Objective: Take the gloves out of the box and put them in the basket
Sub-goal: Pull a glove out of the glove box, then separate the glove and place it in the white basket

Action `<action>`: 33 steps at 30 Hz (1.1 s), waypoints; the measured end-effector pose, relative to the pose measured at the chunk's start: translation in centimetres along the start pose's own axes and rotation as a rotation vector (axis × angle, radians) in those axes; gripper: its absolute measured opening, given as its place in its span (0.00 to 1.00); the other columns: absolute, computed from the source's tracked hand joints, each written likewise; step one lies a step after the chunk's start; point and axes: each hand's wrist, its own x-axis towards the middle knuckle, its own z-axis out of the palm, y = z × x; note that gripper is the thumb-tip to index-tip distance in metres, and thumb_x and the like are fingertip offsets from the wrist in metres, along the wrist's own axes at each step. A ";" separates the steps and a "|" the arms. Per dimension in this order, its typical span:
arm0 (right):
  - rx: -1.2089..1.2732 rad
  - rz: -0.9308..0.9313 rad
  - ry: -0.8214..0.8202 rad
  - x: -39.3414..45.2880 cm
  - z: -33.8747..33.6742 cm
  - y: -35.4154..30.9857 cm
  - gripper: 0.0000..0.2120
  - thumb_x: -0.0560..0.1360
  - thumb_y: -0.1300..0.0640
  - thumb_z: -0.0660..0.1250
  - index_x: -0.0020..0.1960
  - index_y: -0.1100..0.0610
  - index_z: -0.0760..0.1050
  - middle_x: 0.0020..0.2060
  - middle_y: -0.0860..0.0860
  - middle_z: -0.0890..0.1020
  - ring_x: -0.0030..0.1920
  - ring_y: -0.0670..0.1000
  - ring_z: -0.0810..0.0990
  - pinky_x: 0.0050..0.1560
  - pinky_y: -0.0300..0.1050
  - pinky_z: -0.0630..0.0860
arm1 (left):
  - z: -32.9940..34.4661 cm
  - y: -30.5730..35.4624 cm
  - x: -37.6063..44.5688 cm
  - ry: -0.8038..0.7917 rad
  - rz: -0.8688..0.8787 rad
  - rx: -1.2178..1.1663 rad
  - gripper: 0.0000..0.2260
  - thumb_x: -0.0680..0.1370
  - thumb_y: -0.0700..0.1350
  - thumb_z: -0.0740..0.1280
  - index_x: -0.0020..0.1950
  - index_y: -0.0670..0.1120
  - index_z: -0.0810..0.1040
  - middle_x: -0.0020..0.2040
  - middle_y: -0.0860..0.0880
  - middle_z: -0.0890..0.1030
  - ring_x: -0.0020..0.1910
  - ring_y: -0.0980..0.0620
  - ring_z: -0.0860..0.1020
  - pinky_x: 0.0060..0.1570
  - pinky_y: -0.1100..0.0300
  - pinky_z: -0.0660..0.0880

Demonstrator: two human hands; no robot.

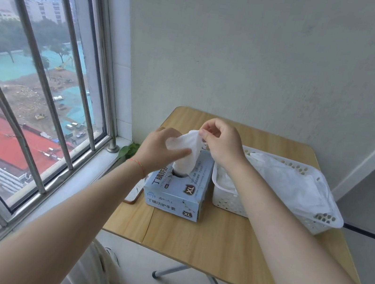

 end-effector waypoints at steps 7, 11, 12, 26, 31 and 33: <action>-0.074 0.096 -0.086 -0.6 -0.1 -0.1 0.02 0.76 0.56 0.66 0.48 0.52 0.75 0.45 0.48 0.79 0.46 0.49 0.78 0.46 0.43 0.77 | -2.7 1.3 1.2 0.083 -0.003 -0.079 0.05 0.77 0.46 0.70 0.47 0.46 0.82 0.42 0.52 0.84 0.43 0.55 0.81 0.47 0.60 0.78; -0.011 0.058 -0.144 -0.7 -0.2 -1.2 0.24 0.75 0.59 0.67 0.68 0.46 0.66 0.56 0.48 0.74 0.54 0.47 0.75 0.49 0.39 0.71 | -3.6 5.2 2.0 0.061 -0.001 -0.414 0.03 0.77 0.41 0.70 0.48 0.42 0.82 0.41 0.48 0.83 0.38 0.54 0.78 0.46 0.59 0.77; -0.009 0.036 -0.152 -0.6 -0.2 -1.4 0.26 0.75 0.60 0.67 0.70 0.45 0.64 0.58 0.48 0.72 0.57 0.47 0.74 0.52 0.40 0.70 | -3.7 6.0 2.1 0.044 0.016 -0.449 0.02 0.77 0.41 0.70 0.47 0.43 0.82 0.39 0.48 0.82 0.37 0.55 0.78 0.44 0.59 0.76; -0.064 0.019 -0.094 -0.3 -1.2 -2.6 0.04 0.73 0.57 0.71 0.43 0.55 0.77 0.37 0.47 0.79 0.38 0.48 0.75 0.39 0.42 0.71 | -0.3 -0.1 -0.1 -0.452 -0.090 -0.065 0.52 0.60 0.58 0.82 0.77 0.54 0.56 0.66 0.52 0.74 0.66 0.51 0.72 0.59 0.59 0.72; 0.001 -0.032 0.075 -0.1 -1.5 -3.5 0.06 0.71 0.61 0.69 0.42 0.63 0.75 0.37 0.53 0.78 0.37 0.51 0.72 0.40 0.46 0.70 | 1.1 -0.1 -0.6 -0.410 -0.048 0.194 0.59 0.58 0.61 0.82 0.79 0.52 0.49 0.71 0.50 0.69 0.68 0.47 0.69 0.65 0.51 0.70; -0.001 -0.067 0.171 0.0 -2.1 -3.9 0.06 0.71 0.60 0.69 0.41 0.62 0.74 0.42 0.55 0.78 0.41 0.53 0.75 0.44 0.46 0.73 | 0.9 0.1 -0.6 -0.424 -0.046 0.177 0.62 0.59 0.60 0.82 0.80 0.53 0.44 0.75 0.48 0.65 0.72 0.46 0.66 0.70 0.48 0.66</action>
